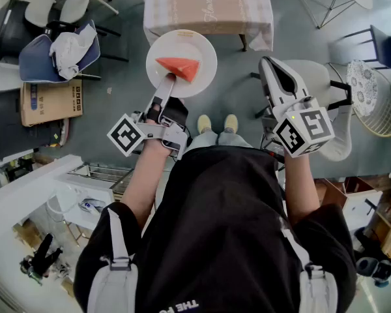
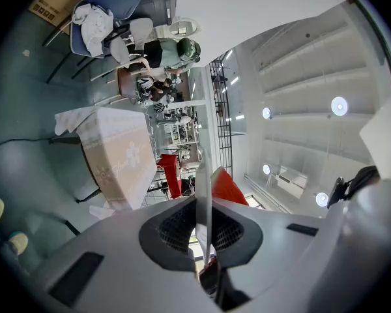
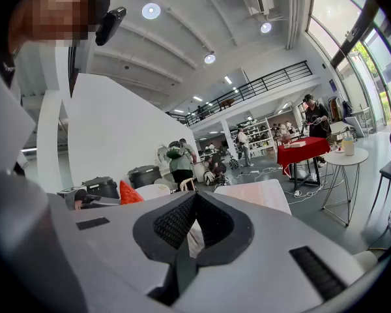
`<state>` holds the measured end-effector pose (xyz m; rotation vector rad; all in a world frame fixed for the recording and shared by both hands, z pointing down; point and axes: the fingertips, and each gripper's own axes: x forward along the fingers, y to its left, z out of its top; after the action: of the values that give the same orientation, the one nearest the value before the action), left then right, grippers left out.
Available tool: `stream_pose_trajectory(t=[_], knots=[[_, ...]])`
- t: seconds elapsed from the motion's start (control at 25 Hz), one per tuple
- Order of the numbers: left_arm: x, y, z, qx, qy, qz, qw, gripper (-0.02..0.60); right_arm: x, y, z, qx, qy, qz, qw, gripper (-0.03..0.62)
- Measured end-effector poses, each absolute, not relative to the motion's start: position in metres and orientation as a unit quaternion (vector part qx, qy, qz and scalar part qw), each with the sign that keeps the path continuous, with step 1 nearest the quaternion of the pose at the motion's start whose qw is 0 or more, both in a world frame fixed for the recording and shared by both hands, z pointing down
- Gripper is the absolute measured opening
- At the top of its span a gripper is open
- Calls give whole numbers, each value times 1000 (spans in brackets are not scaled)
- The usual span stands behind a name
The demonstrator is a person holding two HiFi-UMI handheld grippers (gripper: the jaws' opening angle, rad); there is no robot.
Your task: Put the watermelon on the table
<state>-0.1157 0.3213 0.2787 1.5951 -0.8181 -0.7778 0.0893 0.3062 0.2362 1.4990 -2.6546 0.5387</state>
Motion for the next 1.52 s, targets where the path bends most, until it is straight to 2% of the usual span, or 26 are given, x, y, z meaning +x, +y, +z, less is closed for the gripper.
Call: stream_pose_trajectory(t=[0.48, 1.36, 1.52], knots=[[-119, 320, 277, 684, -336, -328, 559, 26, 82, 304, 245, 486, -855, 179, 30, 15], [-164, 327, 281, 690, -308, -324, 570, 26, 20, 310, 247, 478, -859, 183, 8, 15], [-169, 324, 281, 692, -307, -320, 570, 26, 13, 310, 244, 486, -853, 187, 25, 14]])
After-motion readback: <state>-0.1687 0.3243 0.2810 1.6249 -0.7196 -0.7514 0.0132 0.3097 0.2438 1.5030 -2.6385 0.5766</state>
